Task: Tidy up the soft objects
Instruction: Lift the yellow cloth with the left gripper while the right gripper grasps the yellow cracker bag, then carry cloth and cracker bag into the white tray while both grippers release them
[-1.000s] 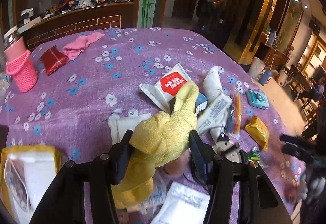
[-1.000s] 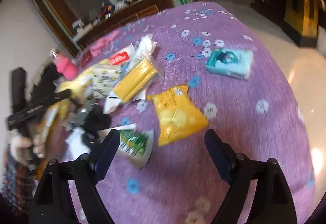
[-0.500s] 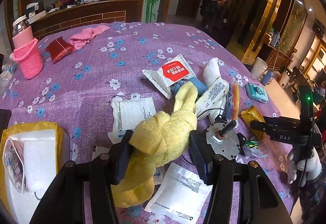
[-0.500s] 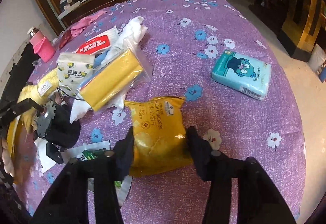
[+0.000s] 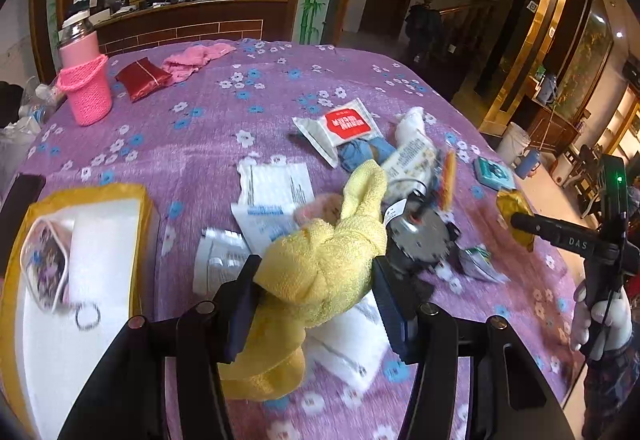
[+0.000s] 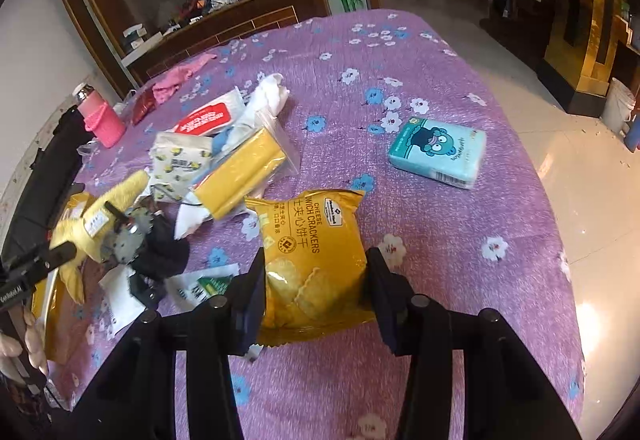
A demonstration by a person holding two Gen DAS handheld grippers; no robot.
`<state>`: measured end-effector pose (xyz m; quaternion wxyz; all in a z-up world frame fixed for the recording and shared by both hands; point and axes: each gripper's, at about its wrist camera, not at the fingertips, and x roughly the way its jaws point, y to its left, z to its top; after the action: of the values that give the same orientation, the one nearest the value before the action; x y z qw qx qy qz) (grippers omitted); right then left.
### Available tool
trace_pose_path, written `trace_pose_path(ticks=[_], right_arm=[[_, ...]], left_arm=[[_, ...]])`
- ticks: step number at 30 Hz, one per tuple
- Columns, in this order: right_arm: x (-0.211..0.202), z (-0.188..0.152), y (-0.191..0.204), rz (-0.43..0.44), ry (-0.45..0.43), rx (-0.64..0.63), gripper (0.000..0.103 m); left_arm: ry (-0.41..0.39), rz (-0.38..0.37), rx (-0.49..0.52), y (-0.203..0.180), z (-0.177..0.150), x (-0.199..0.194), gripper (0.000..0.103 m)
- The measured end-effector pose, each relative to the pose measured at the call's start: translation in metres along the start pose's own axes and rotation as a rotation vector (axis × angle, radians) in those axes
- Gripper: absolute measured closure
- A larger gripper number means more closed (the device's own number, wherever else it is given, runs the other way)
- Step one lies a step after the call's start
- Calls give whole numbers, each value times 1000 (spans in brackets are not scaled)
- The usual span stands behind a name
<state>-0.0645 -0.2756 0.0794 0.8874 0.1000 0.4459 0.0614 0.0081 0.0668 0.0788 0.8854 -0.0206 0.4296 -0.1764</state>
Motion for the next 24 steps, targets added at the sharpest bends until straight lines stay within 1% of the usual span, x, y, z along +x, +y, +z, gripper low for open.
trace_pose_path(ticks=[14, 24], right_arm=[[-32, -47, 25, 57, -8, -33, 57], [-51, -75, 63, 121, -11, -85, 57]], left_arm=[[-15, -100, -39, -18, -56, -45, 45], [-25, -171, -77, -23, -95, -77, 45]])
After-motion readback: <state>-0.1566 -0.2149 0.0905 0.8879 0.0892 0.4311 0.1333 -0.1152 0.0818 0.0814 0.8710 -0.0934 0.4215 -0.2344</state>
